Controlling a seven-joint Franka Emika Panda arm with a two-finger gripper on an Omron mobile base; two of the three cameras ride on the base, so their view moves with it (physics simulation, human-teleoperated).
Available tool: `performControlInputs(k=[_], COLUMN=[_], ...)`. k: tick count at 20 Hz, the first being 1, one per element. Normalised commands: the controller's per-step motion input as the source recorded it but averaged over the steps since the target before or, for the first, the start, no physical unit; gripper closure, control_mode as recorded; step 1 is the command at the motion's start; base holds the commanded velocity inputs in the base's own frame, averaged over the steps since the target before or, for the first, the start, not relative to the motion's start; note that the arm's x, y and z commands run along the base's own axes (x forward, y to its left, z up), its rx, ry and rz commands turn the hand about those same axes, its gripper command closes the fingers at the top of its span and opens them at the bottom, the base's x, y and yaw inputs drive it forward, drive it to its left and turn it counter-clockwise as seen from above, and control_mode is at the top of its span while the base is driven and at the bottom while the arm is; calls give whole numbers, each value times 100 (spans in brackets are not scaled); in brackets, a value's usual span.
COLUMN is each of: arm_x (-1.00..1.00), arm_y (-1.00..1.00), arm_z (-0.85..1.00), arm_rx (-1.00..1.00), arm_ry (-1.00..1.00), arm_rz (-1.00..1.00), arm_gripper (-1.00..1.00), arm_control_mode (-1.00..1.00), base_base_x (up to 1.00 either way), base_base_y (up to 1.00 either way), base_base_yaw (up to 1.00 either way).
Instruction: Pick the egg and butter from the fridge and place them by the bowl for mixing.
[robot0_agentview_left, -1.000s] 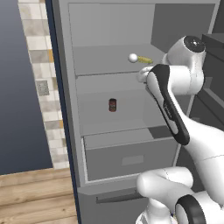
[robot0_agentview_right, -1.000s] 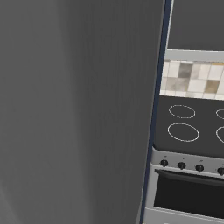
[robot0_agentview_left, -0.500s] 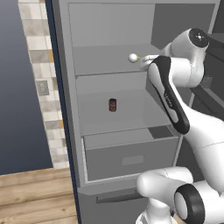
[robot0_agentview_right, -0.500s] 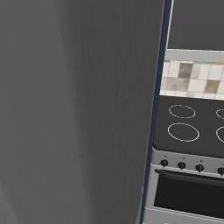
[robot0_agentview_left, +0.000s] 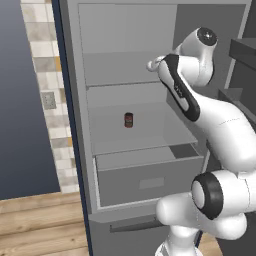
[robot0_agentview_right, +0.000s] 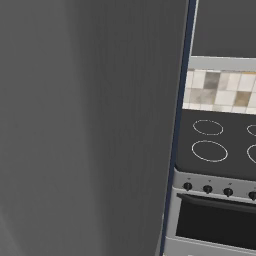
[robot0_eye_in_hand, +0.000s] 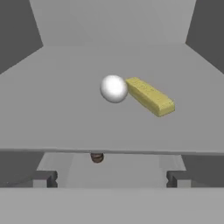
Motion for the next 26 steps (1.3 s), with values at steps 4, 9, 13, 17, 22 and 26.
performControlInputs(k=[4, 9, 13, 17, 22, 26], arm_x=[99, 96, 82, 74, 27, 0], arm_y=[0, 0, 0, 0, 8, 11], arm_z=[0, -2, -12, -15, -40, -21], arm_rx=[0, 0, -3, -3, -3, 0], arm_ry=[5, 7, 7, 6, 7, 5], arm_rz=[0, 0, 0, 0, 0, 2], arm_gripper=[-100, -100, -100, -100, -100, 100], arm_control_mode=[-100, -100, -100, -100, -100, -100], base_base_x=[0, 0, 0, 0, 0, 0], base_base_y=[0, 0, 0, 0, 0, 0], base_base_yaw=[0, 0, 0, 0, 0, 0])
